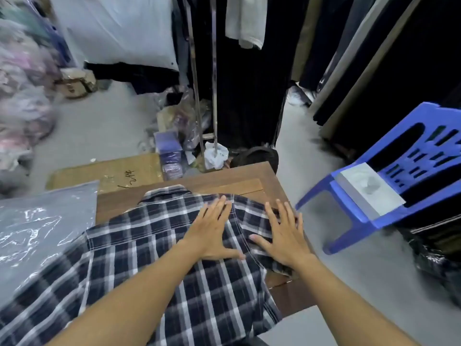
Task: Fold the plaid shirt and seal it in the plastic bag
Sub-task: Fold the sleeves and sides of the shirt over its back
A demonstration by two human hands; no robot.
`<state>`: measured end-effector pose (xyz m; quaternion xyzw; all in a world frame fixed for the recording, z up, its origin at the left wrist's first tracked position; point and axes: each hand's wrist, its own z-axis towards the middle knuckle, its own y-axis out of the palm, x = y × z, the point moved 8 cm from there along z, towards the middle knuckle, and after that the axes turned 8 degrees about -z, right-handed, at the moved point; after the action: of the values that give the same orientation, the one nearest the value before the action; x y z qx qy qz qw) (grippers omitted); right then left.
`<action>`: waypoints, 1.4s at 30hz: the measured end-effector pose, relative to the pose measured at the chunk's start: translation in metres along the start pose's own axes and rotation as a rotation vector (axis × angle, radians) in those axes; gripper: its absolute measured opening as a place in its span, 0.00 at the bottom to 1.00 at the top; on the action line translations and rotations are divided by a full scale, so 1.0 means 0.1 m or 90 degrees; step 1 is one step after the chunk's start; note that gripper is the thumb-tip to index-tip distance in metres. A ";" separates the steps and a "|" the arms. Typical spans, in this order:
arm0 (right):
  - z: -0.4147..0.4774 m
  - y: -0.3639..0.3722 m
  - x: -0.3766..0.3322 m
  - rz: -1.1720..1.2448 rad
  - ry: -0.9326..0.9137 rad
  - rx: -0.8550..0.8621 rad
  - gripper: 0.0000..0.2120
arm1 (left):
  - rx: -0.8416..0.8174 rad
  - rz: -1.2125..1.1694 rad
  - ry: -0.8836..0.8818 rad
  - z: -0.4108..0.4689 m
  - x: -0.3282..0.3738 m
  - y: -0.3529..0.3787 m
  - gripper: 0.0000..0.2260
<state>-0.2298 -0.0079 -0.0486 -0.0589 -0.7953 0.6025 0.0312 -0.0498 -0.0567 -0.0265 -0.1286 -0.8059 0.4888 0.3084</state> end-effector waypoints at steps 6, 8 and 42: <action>-0.07 0.07 0.52 0.041 0.091 0.022 0.35 | -0.077 -0.003 -0.033 0.23 0.21 0.32 0.73; -0.09 0.03 0.62 0.051 0.105 0.043 0.29 | -0.088 -0.005 -0.051 0.27 0.19 0.39 0.75; -0.27 -0.40 -0.92 0.245 -0.084 0.089 0.10 | 0.068 -0.744 -0.343 -0.09 -0.62 0.22 0.18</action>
<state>-0.1378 -0.0050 -0.0006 -0.1680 -0.7259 0.6537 -0.1326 0.0017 -0.0709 -0.0658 0.4742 -0.7668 0.2949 0.3165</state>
